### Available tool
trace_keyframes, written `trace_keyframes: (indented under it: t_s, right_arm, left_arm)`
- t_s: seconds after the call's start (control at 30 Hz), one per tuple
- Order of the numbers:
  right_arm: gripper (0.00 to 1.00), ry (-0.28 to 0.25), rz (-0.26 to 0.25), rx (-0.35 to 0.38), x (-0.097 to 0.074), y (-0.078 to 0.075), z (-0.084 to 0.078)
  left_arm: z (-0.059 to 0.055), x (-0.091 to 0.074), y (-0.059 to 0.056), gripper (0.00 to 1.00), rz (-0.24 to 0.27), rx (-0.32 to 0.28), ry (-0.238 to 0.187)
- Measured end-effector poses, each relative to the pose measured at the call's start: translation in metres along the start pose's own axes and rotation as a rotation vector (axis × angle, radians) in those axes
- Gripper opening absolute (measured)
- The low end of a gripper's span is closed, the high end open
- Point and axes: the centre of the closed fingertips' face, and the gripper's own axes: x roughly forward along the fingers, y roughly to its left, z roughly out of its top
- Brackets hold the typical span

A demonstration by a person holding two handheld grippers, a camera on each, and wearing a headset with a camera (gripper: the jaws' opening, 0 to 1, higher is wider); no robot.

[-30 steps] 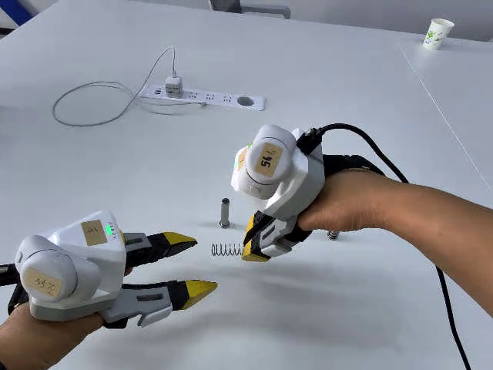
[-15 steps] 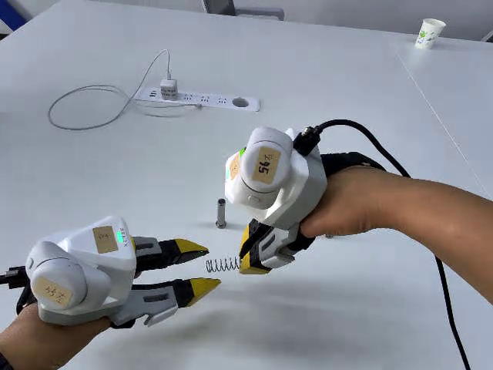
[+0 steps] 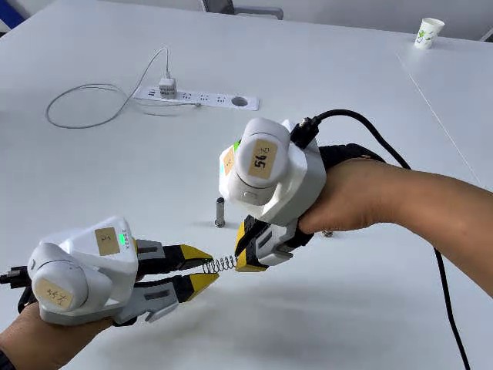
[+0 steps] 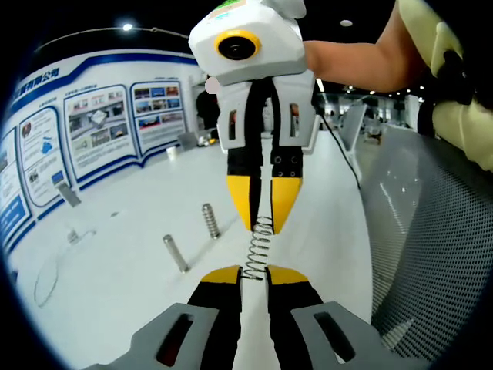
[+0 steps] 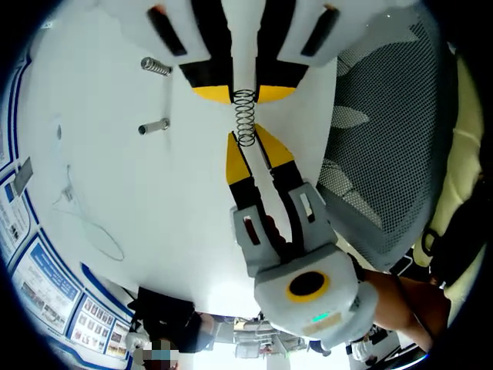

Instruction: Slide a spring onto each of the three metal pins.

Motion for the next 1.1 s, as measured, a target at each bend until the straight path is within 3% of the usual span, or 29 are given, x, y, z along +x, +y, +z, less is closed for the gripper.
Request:
trace_keyframes:
  t_s: [0.5, 1.1]
  right_arm:
    - [0.11, -0.064, -0.022, -0.023, -0.01, -0.002, 0.022]
    - [0.11, -0.093, -0.028, -0.05, -0.01, 0.0, 0.037]
  left_arm:
    - [0.002, 0.002, -0.001, 0.11, -0.006, -0.007, -0.005]
    - [0.006, 0.007, -0.003, 0.11, -0.013, -0.014, -0.014]
